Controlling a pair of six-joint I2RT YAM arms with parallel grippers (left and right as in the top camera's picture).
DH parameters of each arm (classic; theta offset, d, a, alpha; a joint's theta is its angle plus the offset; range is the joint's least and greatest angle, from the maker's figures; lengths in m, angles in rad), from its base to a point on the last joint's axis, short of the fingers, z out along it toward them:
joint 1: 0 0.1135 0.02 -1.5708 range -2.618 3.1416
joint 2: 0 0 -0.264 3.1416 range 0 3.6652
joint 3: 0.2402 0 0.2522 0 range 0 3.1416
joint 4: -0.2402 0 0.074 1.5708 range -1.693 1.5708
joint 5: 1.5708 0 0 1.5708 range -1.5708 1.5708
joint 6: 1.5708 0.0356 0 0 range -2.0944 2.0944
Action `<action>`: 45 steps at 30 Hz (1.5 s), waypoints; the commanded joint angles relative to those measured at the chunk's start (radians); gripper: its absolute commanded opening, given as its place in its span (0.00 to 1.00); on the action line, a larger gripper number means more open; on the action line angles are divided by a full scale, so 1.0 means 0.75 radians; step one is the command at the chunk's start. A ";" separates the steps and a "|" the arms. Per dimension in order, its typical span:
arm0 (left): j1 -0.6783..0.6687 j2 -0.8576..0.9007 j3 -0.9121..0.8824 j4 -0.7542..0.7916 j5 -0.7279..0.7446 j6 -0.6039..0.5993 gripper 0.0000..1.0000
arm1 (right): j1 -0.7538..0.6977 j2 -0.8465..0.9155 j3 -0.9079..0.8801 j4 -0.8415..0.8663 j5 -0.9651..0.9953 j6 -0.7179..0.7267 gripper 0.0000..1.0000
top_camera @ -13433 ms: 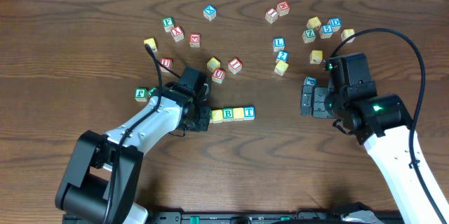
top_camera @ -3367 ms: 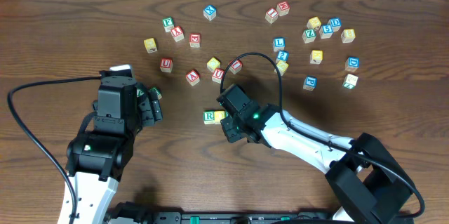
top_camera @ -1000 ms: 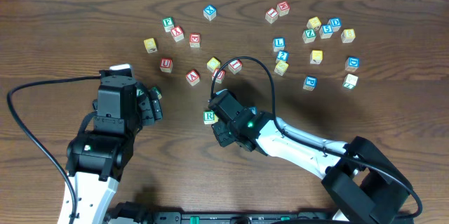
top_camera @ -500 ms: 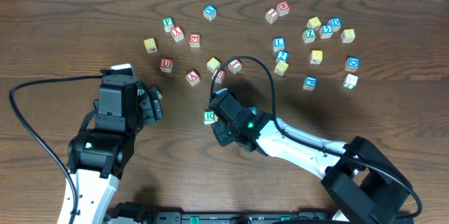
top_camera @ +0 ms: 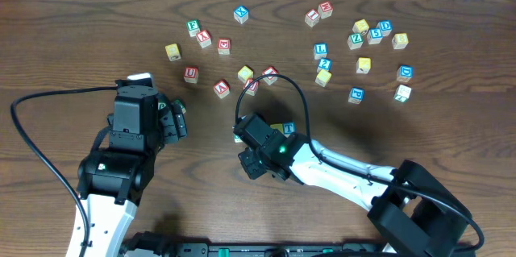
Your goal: Spell out ROBOT
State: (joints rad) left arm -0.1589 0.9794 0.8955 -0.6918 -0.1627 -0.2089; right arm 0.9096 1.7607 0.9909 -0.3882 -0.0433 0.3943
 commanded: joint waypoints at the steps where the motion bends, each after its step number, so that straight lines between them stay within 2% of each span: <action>1: 0.006 0.002 0.033 0.002 0.002 0.012 0.87 | 0.008 0.011 0.128 -0.016 0.143 -0.014 0.01; 5: 0.006 0.002 0.034 0.002 0.002 0.012 0.87 | -0.020 0.012 0.172 0.056 0.378 -0.019 0.01; 10: 0.006 0.003 0.034 0.002 0.002 0.012 0.87 | -0.134 0.021 0.171 0.091 0.406 -0.022 0.01; 15: 0.006 0.002 0.033 0.002 0.002 0.012 0.87 | -0.220 0.170 0.171 0.119 0.219 -0.024 0.01; 28: 0.006 0.003 0.033 0.002 0.002 0.012 0.87 | -0.219 0.173 0.172 0.205 0.212 -0.050 0.01; 32: 0.006 0.009 0.033 0.003 0.002 0.012 0.87 | -0.247 0.174 0.172 0.217 0.062 -0.058 0.01; 45: 0.006 0.026 0.033 0.031 0.003 0.012 0.87 | -0.262 0.174 0.172 0.218 -0.033 -0.104 0.01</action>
State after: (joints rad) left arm -0.1589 0.9951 0.8955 -0.6724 -0.1627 -0.2085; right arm 0.7181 1.8915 1.1061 -0.2218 -0.0505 0.3313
